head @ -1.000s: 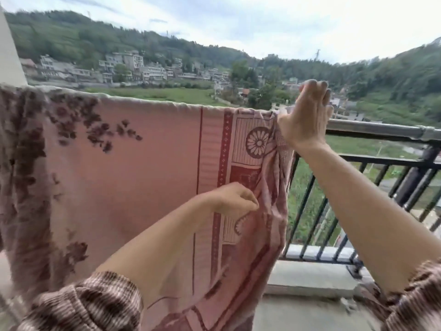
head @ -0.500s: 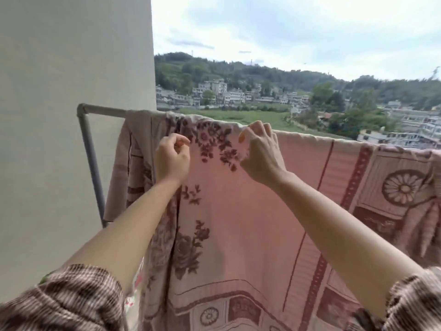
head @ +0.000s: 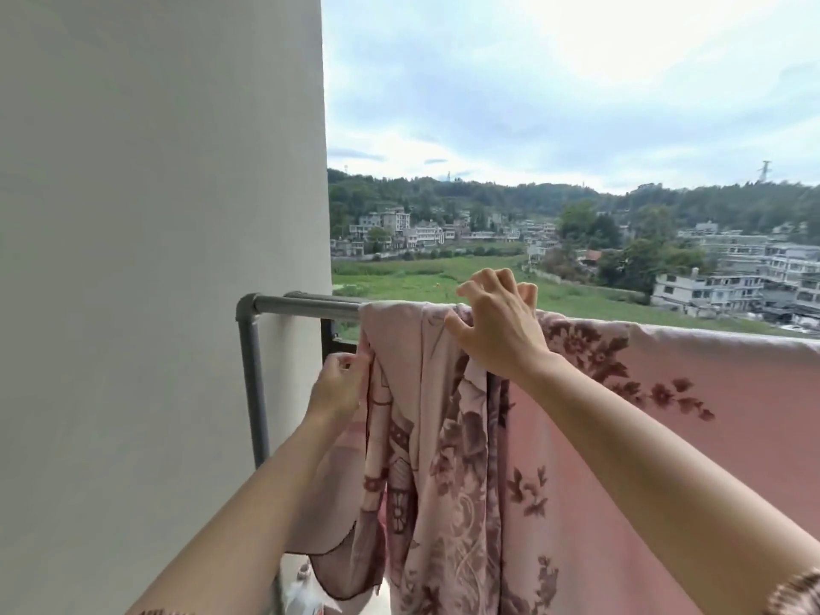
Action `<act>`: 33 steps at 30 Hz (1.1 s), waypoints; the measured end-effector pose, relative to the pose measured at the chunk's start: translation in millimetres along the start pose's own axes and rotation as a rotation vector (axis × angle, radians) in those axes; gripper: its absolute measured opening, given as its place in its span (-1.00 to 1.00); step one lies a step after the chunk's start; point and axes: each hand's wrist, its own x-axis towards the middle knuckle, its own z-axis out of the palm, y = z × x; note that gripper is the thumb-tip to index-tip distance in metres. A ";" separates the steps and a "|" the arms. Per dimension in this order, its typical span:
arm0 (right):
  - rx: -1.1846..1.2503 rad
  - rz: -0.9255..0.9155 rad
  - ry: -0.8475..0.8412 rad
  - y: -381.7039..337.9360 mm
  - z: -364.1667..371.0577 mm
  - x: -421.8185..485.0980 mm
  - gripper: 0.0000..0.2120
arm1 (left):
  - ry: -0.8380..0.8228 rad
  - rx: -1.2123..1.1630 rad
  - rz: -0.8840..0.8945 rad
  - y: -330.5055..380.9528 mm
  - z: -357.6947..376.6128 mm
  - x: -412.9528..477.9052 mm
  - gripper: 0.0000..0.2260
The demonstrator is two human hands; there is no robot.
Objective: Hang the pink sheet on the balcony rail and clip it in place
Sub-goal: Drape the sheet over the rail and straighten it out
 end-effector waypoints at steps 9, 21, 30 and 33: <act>0.117 0.088 0.011 -27.4 10.9 16.6 -0.80 | -0.111 0.263 0.385 0.6 -25.9 24.1 -0.73; 0.326 0.493 0.233 -9.8 2.7 37.8 -0.80 | 0.178 0.301 0.544 97.2 -79.6 64.3 -0.71; 0.167 0.287 0.069 -24.9 6.5 35.7 -0.90 | -0.574 0.175 0.190 50.8 -99.4 56.6 -0.65; 0.213 0.003 -0.141 -46.3 11.1 40.5 -0.74 | -0.664 -0.049 0.076 29.3 -87.2 47.0 -0.54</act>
